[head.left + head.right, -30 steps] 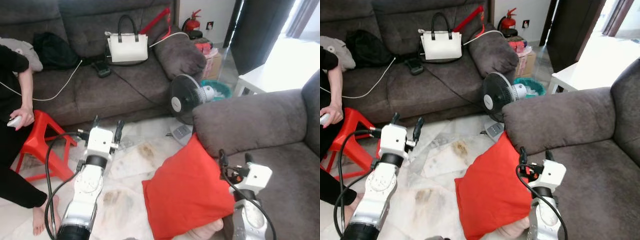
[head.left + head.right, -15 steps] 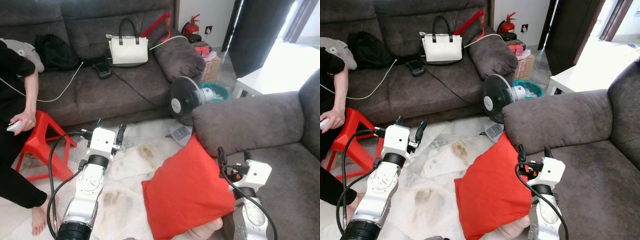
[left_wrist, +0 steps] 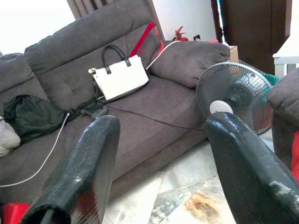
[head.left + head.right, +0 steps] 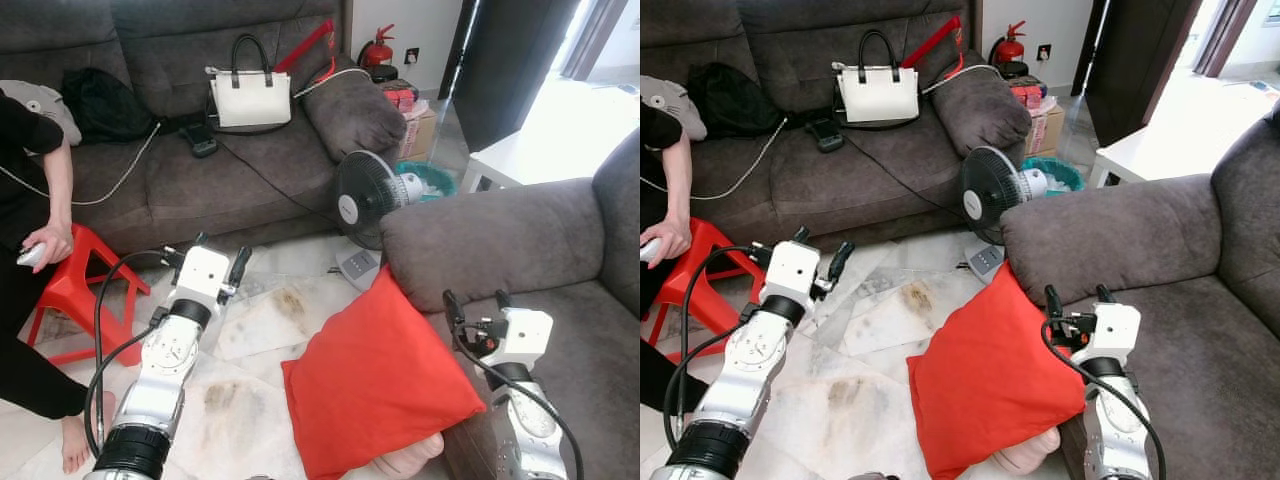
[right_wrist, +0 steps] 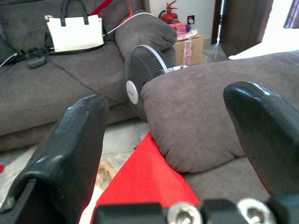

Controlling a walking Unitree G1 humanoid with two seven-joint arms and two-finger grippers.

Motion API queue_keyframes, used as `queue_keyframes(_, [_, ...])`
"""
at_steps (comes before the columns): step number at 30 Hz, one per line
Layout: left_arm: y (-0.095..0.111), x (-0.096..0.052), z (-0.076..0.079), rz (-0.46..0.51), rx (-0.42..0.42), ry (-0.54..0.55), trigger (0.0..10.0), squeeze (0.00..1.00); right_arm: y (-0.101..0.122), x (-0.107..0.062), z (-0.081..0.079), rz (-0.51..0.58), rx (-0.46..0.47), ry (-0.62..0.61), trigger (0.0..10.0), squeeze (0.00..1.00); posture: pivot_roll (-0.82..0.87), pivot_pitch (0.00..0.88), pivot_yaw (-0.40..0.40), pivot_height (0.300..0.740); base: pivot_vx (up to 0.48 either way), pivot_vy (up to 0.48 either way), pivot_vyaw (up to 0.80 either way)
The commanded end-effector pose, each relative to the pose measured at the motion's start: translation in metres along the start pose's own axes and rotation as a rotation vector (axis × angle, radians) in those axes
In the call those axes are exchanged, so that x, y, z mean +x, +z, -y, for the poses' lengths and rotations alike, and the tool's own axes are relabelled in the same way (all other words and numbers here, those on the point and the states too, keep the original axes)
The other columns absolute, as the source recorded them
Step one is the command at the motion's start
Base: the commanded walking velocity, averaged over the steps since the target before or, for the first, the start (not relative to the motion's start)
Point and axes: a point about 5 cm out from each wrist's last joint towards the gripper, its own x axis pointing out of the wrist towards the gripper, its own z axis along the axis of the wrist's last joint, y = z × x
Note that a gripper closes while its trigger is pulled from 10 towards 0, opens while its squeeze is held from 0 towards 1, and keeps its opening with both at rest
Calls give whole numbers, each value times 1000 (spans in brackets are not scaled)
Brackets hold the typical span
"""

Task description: Move the pillow to the sofa from floor

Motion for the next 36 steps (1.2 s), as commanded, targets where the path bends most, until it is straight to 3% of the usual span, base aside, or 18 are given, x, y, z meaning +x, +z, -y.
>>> queue_keyframes(1, [-4,-2,1,-24,3,-8,10000,0,5,1,5,5,-27,15,10000,0,158,46,12,740,0,0,0])
queue_keyframes(6, [-7,-5,-15,-42,59,-21,10000,0,25,1,33,21,-129,20,10000,0,142,49,9,740,0,0,0])
queue_keyframes(9, [-9,-5,-20,-48,58,-10,10000,0,27,2,36,20,-132,14,10000,0,141,48,7,740,0,0,0])
queue_keyframes(12, [-10,-2,-21,-52,52,12,10000,0,21,5,27,2,-120,34,10000,0,150,44,5,740,0,0,0])
queue_keyframes(18, [-14,-2,-3,-64,-3,1,10000,0,-3,6,5,-74,-33,38,10000,0,152,44,1,740,0,0,0])
queue_keyframes(24, [-16,1,6,-75,-81,22,10000,0,-11,11,-13,-90,25,44,10000,0,159,47,0,740,0,0,0])
queue_keyframes(36, [-17,3,12,-78,-119,16,10000,0,-16,11,-20,-95,52,32,10000,0,158,51,0,740,0,0,0])
